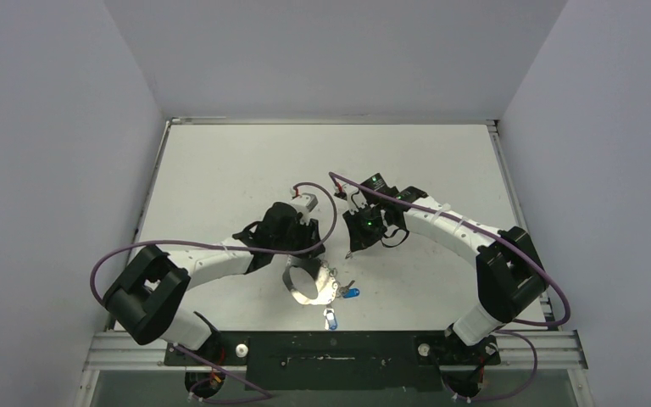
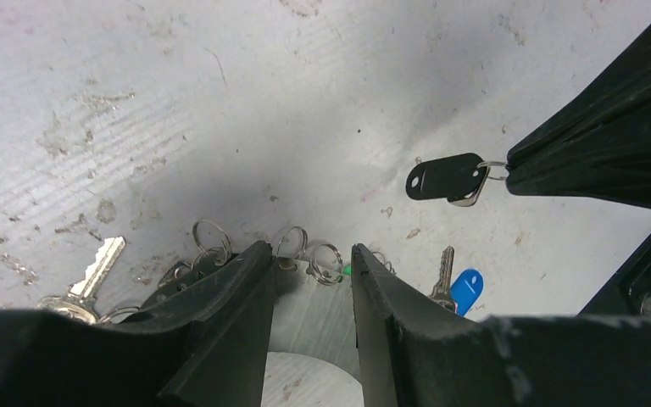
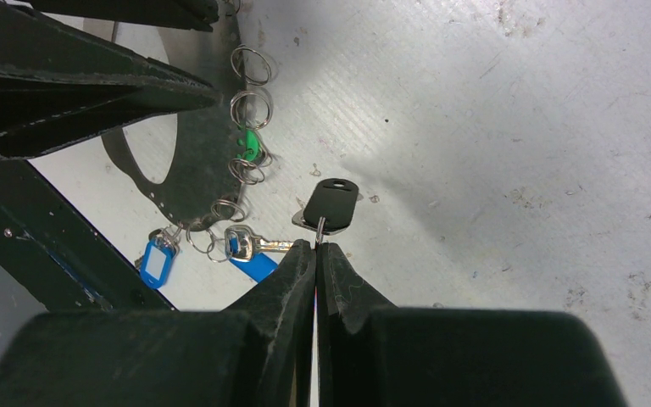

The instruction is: Put the keys on the keyring

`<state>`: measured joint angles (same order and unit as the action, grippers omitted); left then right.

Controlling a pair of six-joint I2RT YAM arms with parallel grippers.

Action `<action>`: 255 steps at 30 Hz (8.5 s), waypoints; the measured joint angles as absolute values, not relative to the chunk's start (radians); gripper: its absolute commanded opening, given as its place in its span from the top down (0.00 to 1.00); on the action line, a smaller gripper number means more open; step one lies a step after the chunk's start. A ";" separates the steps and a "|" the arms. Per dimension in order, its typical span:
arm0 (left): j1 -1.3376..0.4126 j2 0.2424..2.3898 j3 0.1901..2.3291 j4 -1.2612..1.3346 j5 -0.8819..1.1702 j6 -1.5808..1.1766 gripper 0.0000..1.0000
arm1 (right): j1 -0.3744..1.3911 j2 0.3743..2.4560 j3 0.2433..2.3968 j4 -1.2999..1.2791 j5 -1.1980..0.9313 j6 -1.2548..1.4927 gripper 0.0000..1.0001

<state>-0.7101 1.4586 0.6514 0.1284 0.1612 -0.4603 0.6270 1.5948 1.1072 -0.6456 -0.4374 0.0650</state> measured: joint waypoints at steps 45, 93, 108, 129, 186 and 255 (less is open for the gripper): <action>-0.733 1.553 0.740 -0.068 -0.140 -0.378 0.91 | 0.627 1.595 1.107 -0.653 -0.437 0.065 1.00; -0.657 1.553 0.704 0.027 0.255 -0.352 0.62 | 0.627 1.595 1.107 -0.662 -0.438 0.062 1.00; -0.639 1.588 0.718 0.024 0.259 -0.286 1.00 | 0.627 1.595 1.107 -0.664 -0.438 0.062 1.00; -0.640 1.288 0.479 0.231 0.289 -0.214 1.00 | 0.646 1.518 1.160 -0.667 -0.535 0.046 1.00; -0.771 0.980 0.331 0.356 0.235 -0.040 1.00 | 0.820 1.652 1.275 -0.645 -0.556 0.016 1.00; -0.802 0.915 0.262 0.441 0.221 0.005 1.00 | 0.725 1.655 1.162 -0.554 -0.683 0.069 0.36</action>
<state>-0.8017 0.9154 0.2623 0.4412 0.2214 0.0051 0.7246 1.6547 1.1622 -0.5541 -0.6827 0.0692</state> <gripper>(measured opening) 0.007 0.540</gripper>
